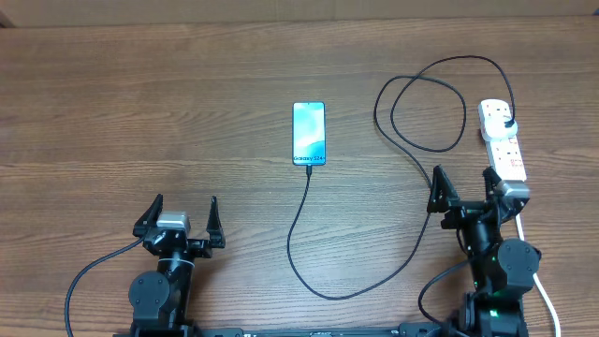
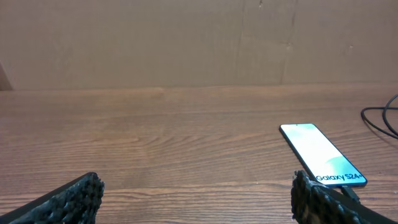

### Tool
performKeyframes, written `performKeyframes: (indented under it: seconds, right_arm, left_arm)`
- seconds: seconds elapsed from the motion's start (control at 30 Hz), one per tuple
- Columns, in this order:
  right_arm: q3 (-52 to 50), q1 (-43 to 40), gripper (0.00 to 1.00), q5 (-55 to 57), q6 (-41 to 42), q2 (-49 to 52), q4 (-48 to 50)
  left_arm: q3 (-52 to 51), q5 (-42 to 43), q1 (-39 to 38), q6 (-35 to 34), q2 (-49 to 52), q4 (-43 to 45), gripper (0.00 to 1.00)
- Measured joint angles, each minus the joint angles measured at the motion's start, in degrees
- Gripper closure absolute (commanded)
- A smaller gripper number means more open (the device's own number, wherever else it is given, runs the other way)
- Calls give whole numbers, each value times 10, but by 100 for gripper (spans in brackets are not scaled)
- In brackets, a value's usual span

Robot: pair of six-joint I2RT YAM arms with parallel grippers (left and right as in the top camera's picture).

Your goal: Plug charger to phone and switch on socket

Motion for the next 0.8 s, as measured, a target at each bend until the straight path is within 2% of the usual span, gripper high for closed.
performKeyframes:
  seconds: [0.13,0.3,0.53,0.8]
  right_arm:
    - [-23,0,0,0,0,-37,-3]
    - [-30,6,0,9,0,-88,-60]
    - [-30,11,0,14,-2,-106,-85]
    - [-30,11,0,23,-3,-166,-181]
  left_arm:
    - [0,0,0,0,0,0,0]
    - [0,0,0,0,0,0,1]
    - [0,0,0,0,0,0,1]
    - [0,0,0,0,0,0,0]
